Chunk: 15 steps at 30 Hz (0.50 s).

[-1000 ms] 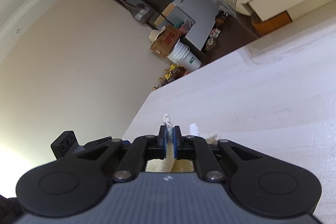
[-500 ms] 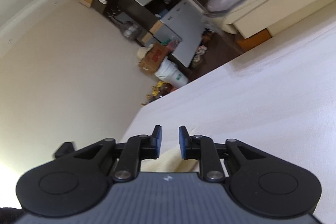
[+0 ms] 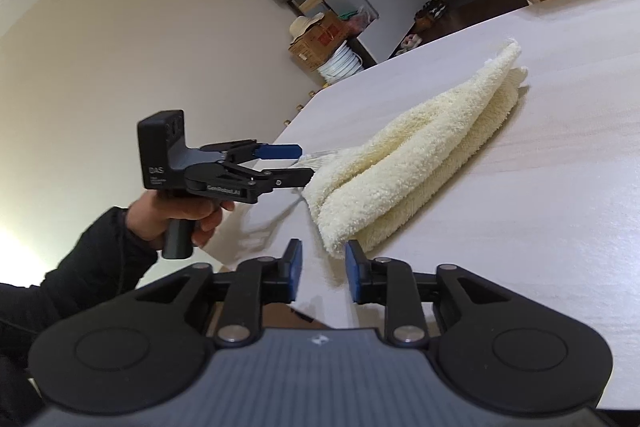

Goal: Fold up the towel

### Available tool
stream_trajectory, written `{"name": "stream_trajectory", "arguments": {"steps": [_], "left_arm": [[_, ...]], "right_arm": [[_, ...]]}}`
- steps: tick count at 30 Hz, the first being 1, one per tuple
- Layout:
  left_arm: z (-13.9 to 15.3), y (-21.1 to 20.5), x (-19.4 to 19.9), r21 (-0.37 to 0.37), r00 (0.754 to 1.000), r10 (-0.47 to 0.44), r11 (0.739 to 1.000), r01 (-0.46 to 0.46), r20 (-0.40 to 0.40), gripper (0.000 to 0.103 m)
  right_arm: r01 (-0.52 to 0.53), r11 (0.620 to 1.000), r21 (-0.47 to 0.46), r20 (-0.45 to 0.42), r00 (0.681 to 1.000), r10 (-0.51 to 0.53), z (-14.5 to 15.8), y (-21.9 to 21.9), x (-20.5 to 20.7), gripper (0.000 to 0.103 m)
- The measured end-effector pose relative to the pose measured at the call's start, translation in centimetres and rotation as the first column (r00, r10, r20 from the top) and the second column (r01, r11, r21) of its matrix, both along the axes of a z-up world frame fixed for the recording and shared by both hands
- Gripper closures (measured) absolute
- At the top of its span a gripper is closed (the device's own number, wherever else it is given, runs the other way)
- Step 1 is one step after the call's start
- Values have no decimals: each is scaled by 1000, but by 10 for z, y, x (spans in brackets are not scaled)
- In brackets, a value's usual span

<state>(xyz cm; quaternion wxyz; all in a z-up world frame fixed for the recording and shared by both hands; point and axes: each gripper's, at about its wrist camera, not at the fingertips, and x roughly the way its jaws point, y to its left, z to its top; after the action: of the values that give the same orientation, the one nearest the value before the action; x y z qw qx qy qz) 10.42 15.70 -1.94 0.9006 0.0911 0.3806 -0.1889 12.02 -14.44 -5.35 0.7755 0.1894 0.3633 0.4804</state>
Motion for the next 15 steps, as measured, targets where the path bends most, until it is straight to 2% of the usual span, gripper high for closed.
{"name": "stream_trajectory", "arguments": {"steps": [2,4,5,6,10,11,15], "left_arm": [[2,0,-1,-7,1000,-3,1000,3,7,9],[4,0,-1,-14,1000,2,1000,-2,16,9],[3,0,0,-8,1000,3,1000,-2,16,9],[2,-1,0,1,1000,2,1000,-2,15,8],[-1,0,3,-1,1000,2,1000,-2,7,8],[-1,0,3,1,1000,0,1000,0,8,8],[-1,1,4,-4,1000,-3,1000,4,4,8]], "right_arm": [[8,1000,-3,8,1000,-8,-2,6,0,71],[12,1000,-10,8,1000,-12,-4,9,2,75],[18,1000,-16,9,1000,-17,-5,10,2,91],[22,1000,-23,10,1000,-22,-6,10,2,97],[-14,999,-36,10,1000,14,-3,-2,0,98],[-25,999,-45,12,1000,26,0,-9,0,102],[-37,996,-85,11,999,38,6,-34,2,102]]}}
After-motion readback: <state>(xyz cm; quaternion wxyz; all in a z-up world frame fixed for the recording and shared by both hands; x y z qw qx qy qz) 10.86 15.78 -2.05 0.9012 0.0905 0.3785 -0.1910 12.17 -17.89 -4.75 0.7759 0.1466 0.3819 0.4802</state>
